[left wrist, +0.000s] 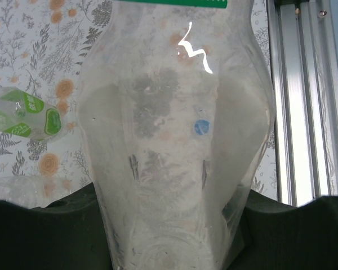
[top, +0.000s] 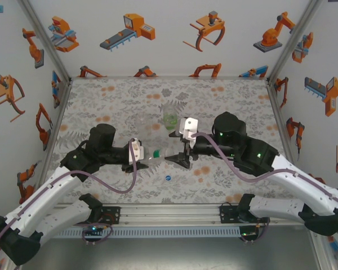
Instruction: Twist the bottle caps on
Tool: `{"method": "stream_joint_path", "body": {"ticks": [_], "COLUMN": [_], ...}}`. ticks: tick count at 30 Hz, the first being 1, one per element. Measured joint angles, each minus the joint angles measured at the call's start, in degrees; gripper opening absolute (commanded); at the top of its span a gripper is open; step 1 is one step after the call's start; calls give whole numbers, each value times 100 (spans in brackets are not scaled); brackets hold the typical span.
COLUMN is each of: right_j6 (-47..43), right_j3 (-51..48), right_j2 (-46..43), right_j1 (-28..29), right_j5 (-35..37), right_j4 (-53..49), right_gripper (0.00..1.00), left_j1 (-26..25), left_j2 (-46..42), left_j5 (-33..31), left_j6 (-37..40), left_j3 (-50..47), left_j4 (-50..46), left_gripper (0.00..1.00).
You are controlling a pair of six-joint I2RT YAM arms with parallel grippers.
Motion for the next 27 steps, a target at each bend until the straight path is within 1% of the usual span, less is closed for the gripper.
{"method": "stream_joint_path", "body": {"ticks": [11, 22, 27], "right_j6": [-413, -343, -306], "right_j3": [-170, -407, -461], "right_j2": [332, 732, 737], "right_j1": [0, 0, 0], "right_j5": [-459, -562, -577], "right_j4": [-26, 549, 640], "right_gripper": [66, 59, 59], "left_j1": [0, 0, 0], "left_j2": [31, 48, 57], "left_j5": [4, 2, 0], "left_j6": [2, 22, 24], "left_j3": [28, 31, 31], "left_j4": [-13, -13, -13], "left_gripper": [0, 0, 0]}}
